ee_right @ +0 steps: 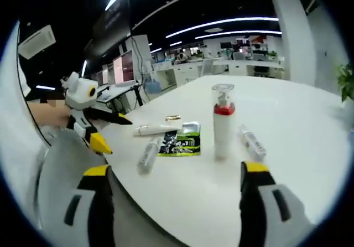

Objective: Arrange the skincare products in the storage area until every visible bottle or jar stands upright without overlapping.

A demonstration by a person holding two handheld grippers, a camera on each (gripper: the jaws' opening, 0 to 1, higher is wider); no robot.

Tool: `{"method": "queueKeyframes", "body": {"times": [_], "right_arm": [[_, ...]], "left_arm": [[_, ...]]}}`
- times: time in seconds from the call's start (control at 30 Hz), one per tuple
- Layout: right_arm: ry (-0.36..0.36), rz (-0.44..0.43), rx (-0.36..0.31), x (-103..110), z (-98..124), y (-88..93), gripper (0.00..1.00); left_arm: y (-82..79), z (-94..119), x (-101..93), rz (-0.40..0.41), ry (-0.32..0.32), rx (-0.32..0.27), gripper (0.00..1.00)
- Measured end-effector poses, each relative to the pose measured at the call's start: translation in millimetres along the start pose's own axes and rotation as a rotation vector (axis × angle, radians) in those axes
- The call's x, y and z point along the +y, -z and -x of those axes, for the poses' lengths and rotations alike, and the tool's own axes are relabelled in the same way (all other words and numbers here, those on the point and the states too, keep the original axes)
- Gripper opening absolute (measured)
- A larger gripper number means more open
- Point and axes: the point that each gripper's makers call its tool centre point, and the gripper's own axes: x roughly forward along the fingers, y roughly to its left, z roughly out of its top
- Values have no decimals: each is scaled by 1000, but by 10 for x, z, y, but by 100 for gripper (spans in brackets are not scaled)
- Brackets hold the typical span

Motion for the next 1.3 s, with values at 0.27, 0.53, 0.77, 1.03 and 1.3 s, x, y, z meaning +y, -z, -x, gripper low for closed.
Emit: {"method": "queueKeyframes", "body": {"times": [0.27,0.53,0.77,1.03,1.3], "right_arm": [[29,-66,-38,-106,33,-40,95],[46,-34,-5,-117,13,12,95],[75,-47,-9,-176,27,11,95],[97,-61,-7,-221,17,27,93],[113,-63,-2,-253,-20,60,93]], "left_arm": [[-45,-129,362,-15,-31,34,91],[-145,-346,708,-44,-40,80,85],[-211,-576,879,-74,-53,108,76],[-223,-853,1074,-119,-68,168,67],[-203,-1075,1218,-231,-68,217,48]]}}
